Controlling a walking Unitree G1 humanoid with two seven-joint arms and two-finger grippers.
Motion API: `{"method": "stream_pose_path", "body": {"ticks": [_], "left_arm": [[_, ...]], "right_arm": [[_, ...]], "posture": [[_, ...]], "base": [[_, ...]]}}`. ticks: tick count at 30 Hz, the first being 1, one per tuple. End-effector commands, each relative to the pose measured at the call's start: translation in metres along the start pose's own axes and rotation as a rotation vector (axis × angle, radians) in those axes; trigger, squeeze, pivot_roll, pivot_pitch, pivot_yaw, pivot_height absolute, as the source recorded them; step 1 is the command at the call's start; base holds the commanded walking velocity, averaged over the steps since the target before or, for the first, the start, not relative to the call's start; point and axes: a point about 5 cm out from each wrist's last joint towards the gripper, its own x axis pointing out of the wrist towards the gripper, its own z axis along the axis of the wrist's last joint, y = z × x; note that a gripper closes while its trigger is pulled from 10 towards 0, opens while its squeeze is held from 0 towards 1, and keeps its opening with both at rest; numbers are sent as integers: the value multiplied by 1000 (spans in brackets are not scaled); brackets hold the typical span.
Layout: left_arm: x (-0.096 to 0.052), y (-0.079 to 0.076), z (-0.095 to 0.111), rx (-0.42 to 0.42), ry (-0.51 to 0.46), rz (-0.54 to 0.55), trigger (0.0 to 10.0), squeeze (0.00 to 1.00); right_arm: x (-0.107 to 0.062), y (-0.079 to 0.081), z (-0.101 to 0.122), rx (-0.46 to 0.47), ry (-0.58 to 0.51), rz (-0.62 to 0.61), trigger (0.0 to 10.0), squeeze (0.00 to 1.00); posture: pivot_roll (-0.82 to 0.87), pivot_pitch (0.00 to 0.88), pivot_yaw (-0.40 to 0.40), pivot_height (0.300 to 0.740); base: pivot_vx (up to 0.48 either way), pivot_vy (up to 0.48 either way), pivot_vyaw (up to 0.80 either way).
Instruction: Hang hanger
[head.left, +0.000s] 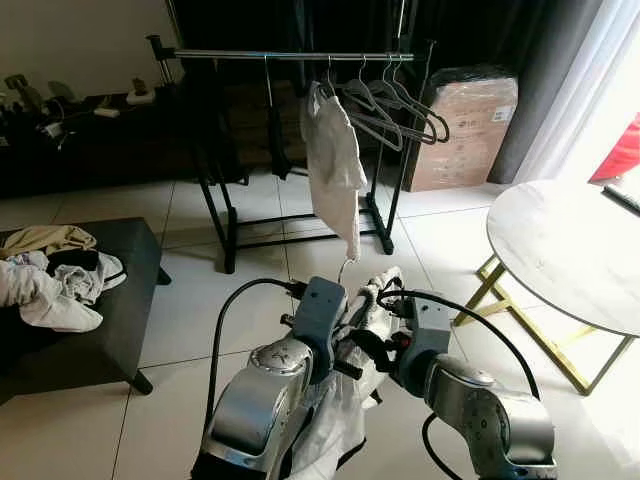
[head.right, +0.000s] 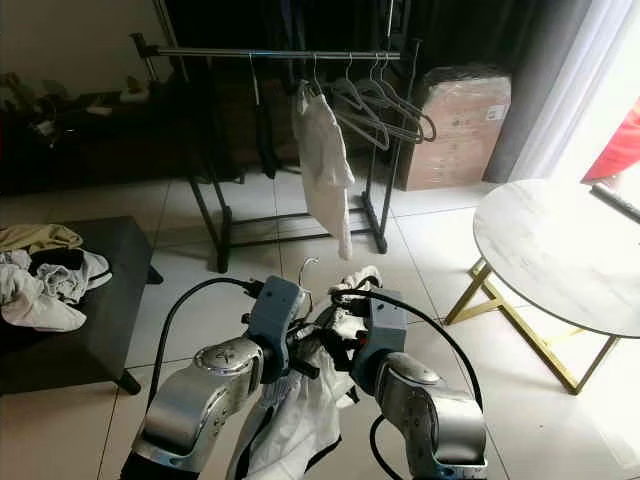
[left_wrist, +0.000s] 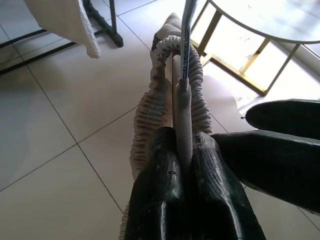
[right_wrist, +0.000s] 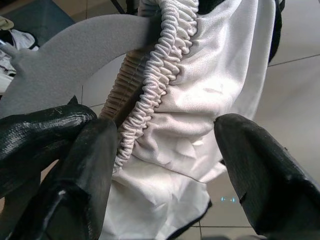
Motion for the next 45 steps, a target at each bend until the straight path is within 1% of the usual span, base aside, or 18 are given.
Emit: {"method": "stream_pose_path", "body": {"ticks": [1,8,10,12,16,21,25,26,30,33,35,36,38,40,42,43,44,45], "left_arm": [[-2,-14,8,-10,-29,-74,10000,0],[-2,-15,8,-6,-21,-73,10000,0],[-3,-14,8,-4,-22,-68,10000,0],[-3,-14,8,-2,-23,-66,10000,0],[-3,-14,13,-2,-38,-68,10000,0],[-3,-14,15,-3,-53,-62,10000,0],[-4,-15,23,-18,-94,-74,10000,0],[-5,-18,25,-29,-107,-100,10000,0],[-6,-21,26,-35,-105,-123,10000,0],[-7,-22,22,-33,-69,-133,10000,0],[-7,-22,22,-33,-69,-133,10000,0],[-6,-22,20,-30,-59,-135,10000,0],[-6,-23,17,-21,-39,-139,10000,0],[-6,-23,16,-18,-37,-138,10000,0],[-6,-23,17,-8,-34,-137,10000,0],[-6,-23,17,-6,-33,-135,10000,0],[-6,-22,17,3,-32,-126,10000,0],[-6,-20,16,11,-33,-109,10000,0]], "right_arm": [[3,9,5,12,-21,29,10000,0],[4,6,3,-12,-2,9,10000,0],[4,2,0,-60,13,-26,10000,0],[5,0,-1,-76,14,-40,10000,0],[6,-4,0,-61,12,-60,10000,0],[7,-6,-4,-75,36,-74,10000,0],[8,-8,-5,-65,33,-90,10000,0],[9,-11,-4,-63,23,-110,10000,0],[11,-13,-1,-49,5,-126,10000,0],[13,-9,10,2,-69,-100,10000,0],[13,-9,10,2,-69,-100,10000,0],[13,-8,11,17,-70,-90,10000,0],[15,-3,8,1,-33,-56,10000,0],[15,-3,6,-2,-14,-56,10000,0],[17,-4,-1,-53,23,-70,10000,0],[17,-5,-3,-65,29,-75,10000,0],[17,-8,-4,-109,34,-97,10000,0],[17,-9,-4,-122,30,-106,10000,0]], "posture": [[-70,104,-19,740],[-69,108,-20,740],[-68,108,-20,740],[-67,108,-19,740],[-66,107,-18,740],[-64,107,-18,740],[-61,106,-19,740],[-60,106,-18,740],[-60,106,-18,740],[-55,108,-19,740],[-55,108,-19,740],[-54,107,-18,740],[-55,108,-18,740],[-57,107,-19,740],[-53,108,-19,740],[-53,108,-19,740],[-52,108,-20,740],[-52,108,-20,740]], "base": [[0,0,0],[0,0,0],[0,0,0],[0,0,0],[0,0,0],[0,0,0],[0,0,0],[0,0,0],[0,0,0],[0,0,0],[0,0,0],[0,0,0],[0,0,0],[0,0,0],[0,0,0],[0,0,0],[0,0,0],[0,0,0]]}}
